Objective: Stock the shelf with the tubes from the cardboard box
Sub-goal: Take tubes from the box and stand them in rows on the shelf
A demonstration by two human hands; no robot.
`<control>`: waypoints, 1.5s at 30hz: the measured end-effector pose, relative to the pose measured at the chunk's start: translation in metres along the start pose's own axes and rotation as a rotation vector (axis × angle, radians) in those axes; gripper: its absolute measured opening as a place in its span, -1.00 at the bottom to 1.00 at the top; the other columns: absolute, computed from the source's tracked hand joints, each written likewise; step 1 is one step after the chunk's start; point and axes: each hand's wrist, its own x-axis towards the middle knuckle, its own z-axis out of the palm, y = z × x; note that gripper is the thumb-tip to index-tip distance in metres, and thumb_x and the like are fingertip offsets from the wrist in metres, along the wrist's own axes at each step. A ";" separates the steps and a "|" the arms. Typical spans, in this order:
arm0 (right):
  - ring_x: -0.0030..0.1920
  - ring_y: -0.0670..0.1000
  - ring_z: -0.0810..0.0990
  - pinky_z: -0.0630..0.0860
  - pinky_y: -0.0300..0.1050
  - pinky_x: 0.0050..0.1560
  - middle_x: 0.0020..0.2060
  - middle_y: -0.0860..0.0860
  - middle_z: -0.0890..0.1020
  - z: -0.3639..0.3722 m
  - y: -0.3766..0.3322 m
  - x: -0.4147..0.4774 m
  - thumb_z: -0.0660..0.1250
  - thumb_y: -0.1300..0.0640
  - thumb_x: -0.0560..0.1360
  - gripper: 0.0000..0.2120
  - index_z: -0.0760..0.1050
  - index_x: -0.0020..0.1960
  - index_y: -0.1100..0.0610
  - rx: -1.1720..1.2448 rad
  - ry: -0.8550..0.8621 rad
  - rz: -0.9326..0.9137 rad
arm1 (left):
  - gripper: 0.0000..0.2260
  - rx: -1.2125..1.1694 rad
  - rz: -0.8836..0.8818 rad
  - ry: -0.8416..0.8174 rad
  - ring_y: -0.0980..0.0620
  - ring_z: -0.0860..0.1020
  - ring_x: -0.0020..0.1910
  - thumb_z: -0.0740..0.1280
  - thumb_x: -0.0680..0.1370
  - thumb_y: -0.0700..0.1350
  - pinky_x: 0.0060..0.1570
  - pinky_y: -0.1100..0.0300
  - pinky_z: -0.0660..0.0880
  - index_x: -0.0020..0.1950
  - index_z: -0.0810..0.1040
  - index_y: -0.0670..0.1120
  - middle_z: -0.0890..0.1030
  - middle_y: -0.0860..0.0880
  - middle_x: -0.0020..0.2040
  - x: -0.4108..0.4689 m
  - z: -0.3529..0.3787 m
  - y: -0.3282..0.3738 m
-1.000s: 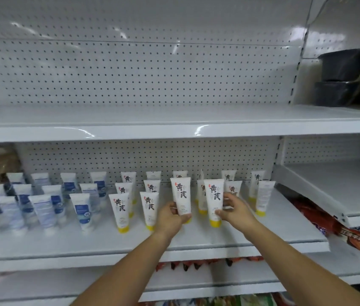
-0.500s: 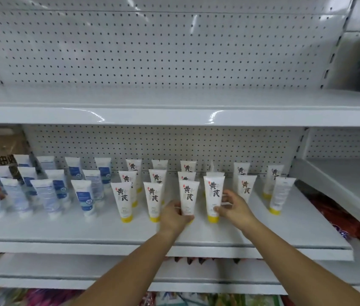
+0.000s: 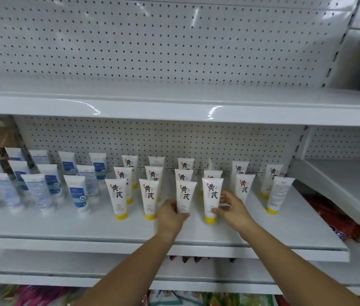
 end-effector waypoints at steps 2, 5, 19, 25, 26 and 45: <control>0.09 0.06 0.59 0.52 -0.09 0.10 0.04 0.04 0.63 0.000 0.002 0.000 0.46 0.35 0.43 -0.57 0.47 0.19 0.03 0.002 0.000 0.000 | -0.67 -0.009 -0.003 0.013 0.03 0.58 -0.07 0.56 0.37 -0.24 -0.21 0.36 0.40 0.04 0.52 -0.14 0.60 0.00 -0.09 -0.001 0.001 0.000; 0.10 0.05 0.59 0.53 -0.05 0.12 0.06 0.04 0.62 -0.001 0.003 -0.001 0.46 0.34 0.43 -0.56 0.46 0.20 0.02 0.008 -0.012 0.004 | -0.66 -0.022 -0.002 0.039 0.04 0.58 -0.08 0.56 0.36 -0.25 -0.27 0.44 0.38 0.04 0.51 -0.13 0.61 0.00 -0.08 -0.003 0.002 0.000; 0.09 0.01 0.59 0.54 0.02 0.16 0.04 -0.02 0.64 -0.020 -0.012 -0.003 0.47 0.35 0.42 -0.56 0.49 0.19 0.01 0.041 0.016 -0.039 | -0.26 -0.073 0.106 0.093 -0.06 0.53 0.18 0.63 0.31 -0.13 0.12 0.12 0.51 0.39 0.34 -0.11 0.48 -0.06 0.26 -0.041 -0.021 0.039; 0.09 0.02 0.60 0.55 0.03 0.16 0.06 0.02 0.63 -0.020 -0.021 -0.007 0.47 0.35 0.41 -0.56 0.49 0.20 0.04 0.049 0.020 -0.053 | -0.51 -0.212 0.327 0.060 0.15 0.57 0.06 0.58 0.38 -0.13 0.00 0.28 0.53 0.26 0.51 0.01 0.56 0.14 0.14 -0.046 -0.040 0.102; 0.08 0.02 0.60 0.55 0.03 0.17 0.05 0.01 0.63 -0.019 -0.022 -0.007 0.47 0.35 0.41 -0.56 0.49 0.20 0.03 0.050 0.021 -0.054 | -0.54 -0.221 0.351 0.038 0.16 0.58 0.05 0.57 0.39 -0.14 0.01 0.29 0.54 0.23 0.53 0.03 0.58 0.15 0.12 -0.043 -0.040 0.112; 0.08 0.08 0.60 0.56 0.18 0.15 -0.01 0.01 0.62 -0.010 -0.010 -0.003 0.45 0.40 0.39 -0.57 0.49 0.19 0.10 0.006 0.027 -0.058 | -0.77 0.084 0.434 -0.118 0.14 0.61 -0.16 0.49 0.38 -0.32 -0.13 0.40 0.50 -0.04 0.67 -0.06 0.65 0.09 -0.12 0.001 0.009 0.119</control>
